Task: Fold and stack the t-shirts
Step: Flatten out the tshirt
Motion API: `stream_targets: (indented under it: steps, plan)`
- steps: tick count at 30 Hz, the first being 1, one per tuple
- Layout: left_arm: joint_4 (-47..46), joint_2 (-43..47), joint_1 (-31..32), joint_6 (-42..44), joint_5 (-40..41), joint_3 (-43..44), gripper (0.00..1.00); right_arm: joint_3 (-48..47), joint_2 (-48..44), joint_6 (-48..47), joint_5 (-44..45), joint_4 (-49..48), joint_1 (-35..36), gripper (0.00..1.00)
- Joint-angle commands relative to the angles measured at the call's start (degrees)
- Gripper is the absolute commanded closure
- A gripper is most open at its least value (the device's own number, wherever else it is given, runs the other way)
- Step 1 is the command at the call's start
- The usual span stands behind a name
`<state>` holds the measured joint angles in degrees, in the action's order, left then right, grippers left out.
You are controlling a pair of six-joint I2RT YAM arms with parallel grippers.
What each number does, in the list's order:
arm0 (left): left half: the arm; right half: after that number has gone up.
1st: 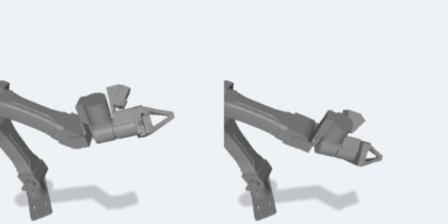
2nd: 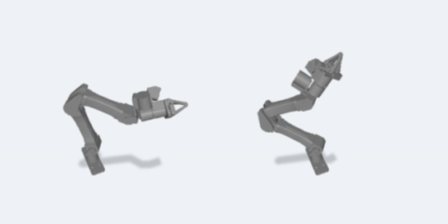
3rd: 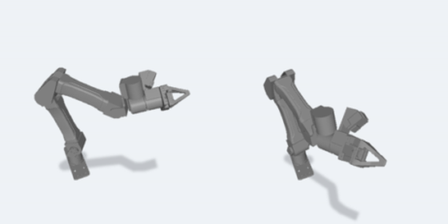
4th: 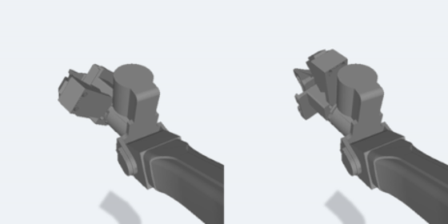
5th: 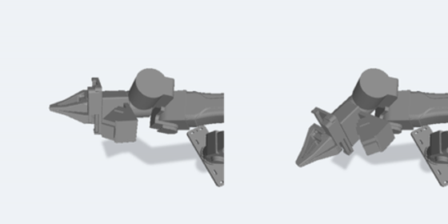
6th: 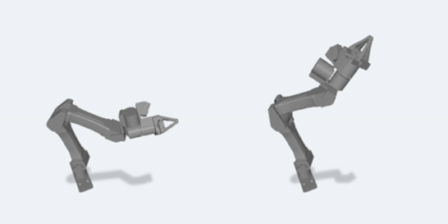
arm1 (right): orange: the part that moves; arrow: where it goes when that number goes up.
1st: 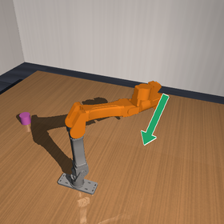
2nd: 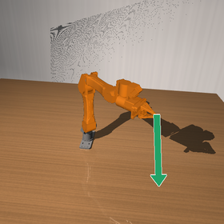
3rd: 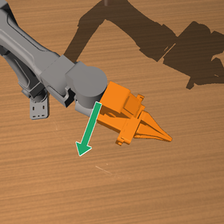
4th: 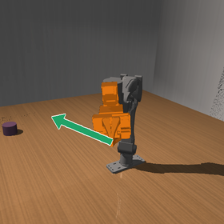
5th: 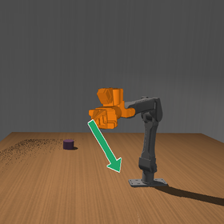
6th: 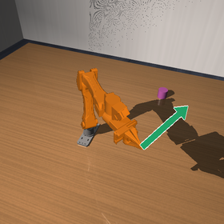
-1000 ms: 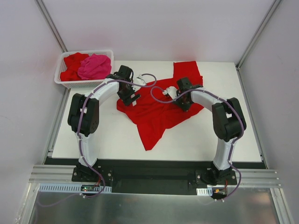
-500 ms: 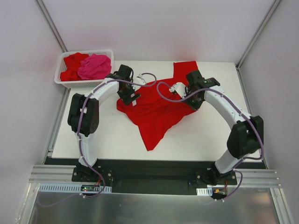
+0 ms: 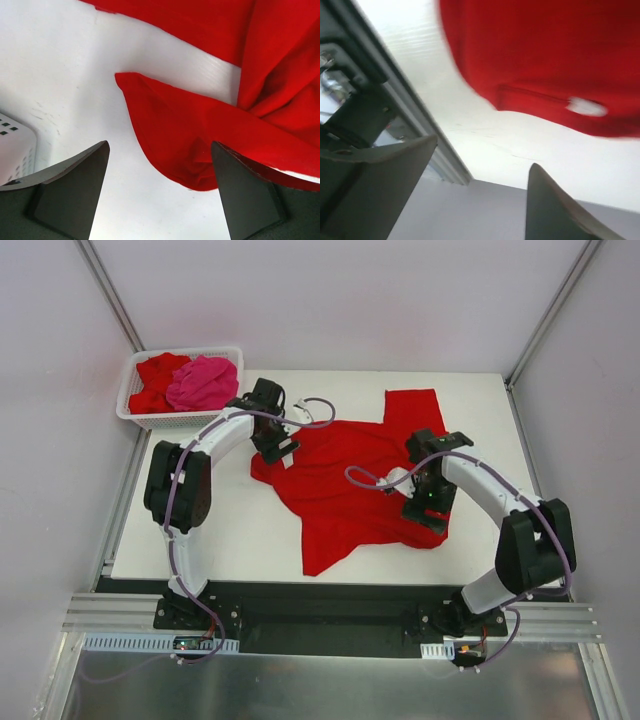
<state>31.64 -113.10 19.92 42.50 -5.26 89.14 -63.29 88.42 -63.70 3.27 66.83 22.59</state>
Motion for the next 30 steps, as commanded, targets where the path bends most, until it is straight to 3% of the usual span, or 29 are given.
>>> stream_targets:
  steps: [1,7,16,21,24,30]
  plan:
    - [0.18,4.73,0.56,2.23,1.3,-2.13,0.17,-8.68,-1.6,2.43,4.46,-10.63,-0.53,0.17]
    - [0.18,5.61,0.56,0.92,1.21,-2.83,0.16,-11.16,4.65,5.34,10.61,-25.82,-0.62,0.17]
    - [0.27,4.99,0.56,-0.84,1.13,-2.31,0.16,-15.72,21.16,4.55,19.22,-38.07,-2.11,0.18]
    - [0.27,4.56,0.56,-1.19,0.95,-1.96,0.16,-19.76,26.36,4.46,21.34,-41.07,-2.73,0.19]
    - [0.18,3.16,0.56,-3.47,0.78,1.63,0.16,-23.63,27.68,5.16,20.03,-36.8,-2.64,0.19]
    - [0.18,-5.27,1.08,-4.18,-2.21,18.23,0.17,-21.53,25.05,5.61,18.0,-33.08,-2.64,0.19]
